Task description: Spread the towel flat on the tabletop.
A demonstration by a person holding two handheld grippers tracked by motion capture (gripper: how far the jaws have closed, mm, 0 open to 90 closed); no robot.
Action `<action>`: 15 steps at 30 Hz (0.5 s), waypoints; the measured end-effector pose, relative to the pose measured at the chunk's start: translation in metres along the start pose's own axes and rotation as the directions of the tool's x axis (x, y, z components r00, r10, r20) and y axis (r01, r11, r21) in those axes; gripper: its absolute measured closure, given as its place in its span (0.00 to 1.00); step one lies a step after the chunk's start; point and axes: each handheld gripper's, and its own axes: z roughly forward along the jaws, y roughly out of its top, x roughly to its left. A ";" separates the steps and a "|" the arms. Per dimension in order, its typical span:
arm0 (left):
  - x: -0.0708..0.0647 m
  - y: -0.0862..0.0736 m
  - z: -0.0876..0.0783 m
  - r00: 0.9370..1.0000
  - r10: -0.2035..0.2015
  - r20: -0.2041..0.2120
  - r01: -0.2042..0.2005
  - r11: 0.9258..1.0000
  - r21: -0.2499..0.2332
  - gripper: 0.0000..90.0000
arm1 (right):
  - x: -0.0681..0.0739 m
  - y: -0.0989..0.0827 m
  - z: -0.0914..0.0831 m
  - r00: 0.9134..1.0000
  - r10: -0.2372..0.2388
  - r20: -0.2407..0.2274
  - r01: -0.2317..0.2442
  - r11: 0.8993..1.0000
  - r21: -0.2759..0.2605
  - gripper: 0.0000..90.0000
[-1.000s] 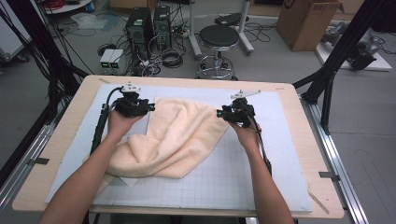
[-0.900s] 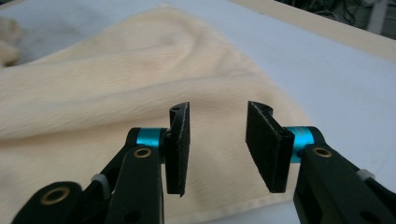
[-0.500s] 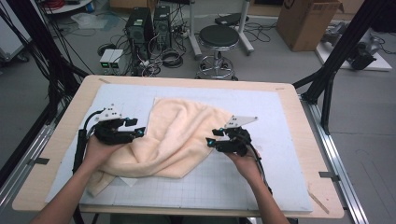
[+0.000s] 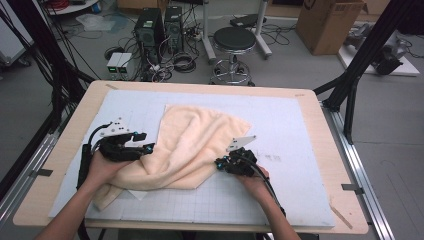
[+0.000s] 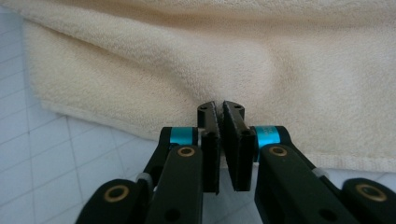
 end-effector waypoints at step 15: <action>-0.006 0.004 -0.005 1.000 0.003 0.025 -0.002 1.000 -0.031 0.49 | -0.074 -0.027 -0.073 0.964 0.148 0.219 -0.137 0.988 -0.064 0.97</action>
